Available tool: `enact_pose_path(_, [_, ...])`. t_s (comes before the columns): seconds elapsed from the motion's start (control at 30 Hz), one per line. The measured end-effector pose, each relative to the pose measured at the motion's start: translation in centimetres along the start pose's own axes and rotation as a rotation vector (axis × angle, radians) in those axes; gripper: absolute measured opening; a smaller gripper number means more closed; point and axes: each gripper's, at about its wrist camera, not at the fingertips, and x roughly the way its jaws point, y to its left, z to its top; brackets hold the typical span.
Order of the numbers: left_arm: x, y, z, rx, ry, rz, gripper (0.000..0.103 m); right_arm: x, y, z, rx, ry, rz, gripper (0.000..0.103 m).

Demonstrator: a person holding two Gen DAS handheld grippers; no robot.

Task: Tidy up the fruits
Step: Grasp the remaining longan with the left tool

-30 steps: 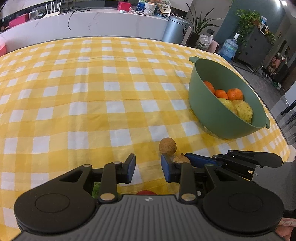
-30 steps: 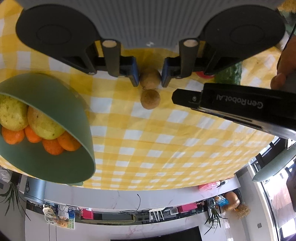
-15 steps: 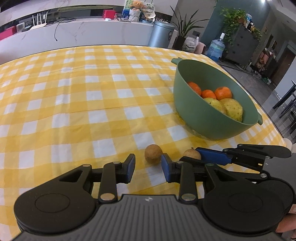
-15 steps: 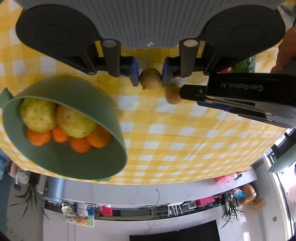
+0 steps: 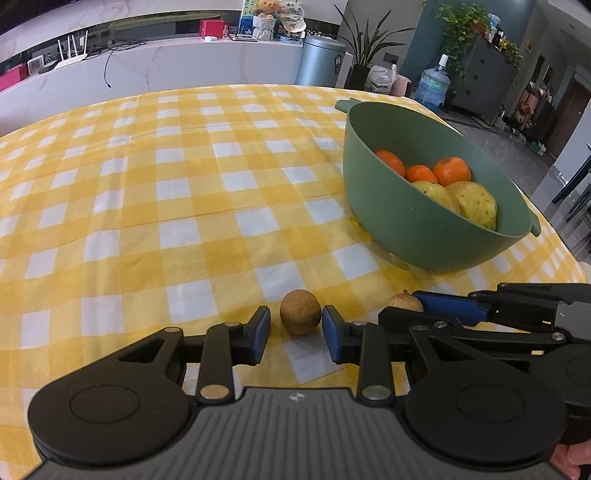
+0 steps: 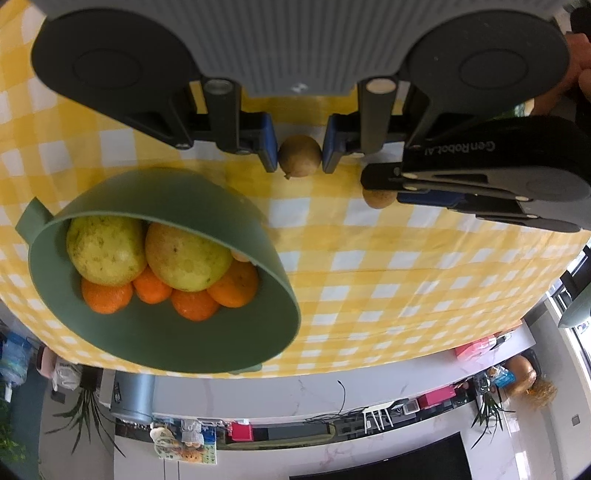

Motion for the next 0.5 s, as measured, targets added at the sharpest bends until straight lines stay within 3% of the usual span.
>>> enact_pose_path(0.17, [0.07, -0.01, 0.00, 0.003, -0.005, -0.004, 0.035, 0.16, -0.17, 0.03, 0.012, 0.008, 0.000, 0.022])
enact_pose_path(0.27, [0.07, -0.07, 0.03, 0.005, -0.004, -0.020, 0.027, 0.19, -0.13, -0.07, 0.015, 0.012, 0.001, 0.022])
enact_pose_path(0.5, [-0.04, -0.16, -0.10, 0.006, -0.006, -0.023, 0.027, 0.48, -0.14, -0.05, 0.020, 0.022, 0.004, 0.022])
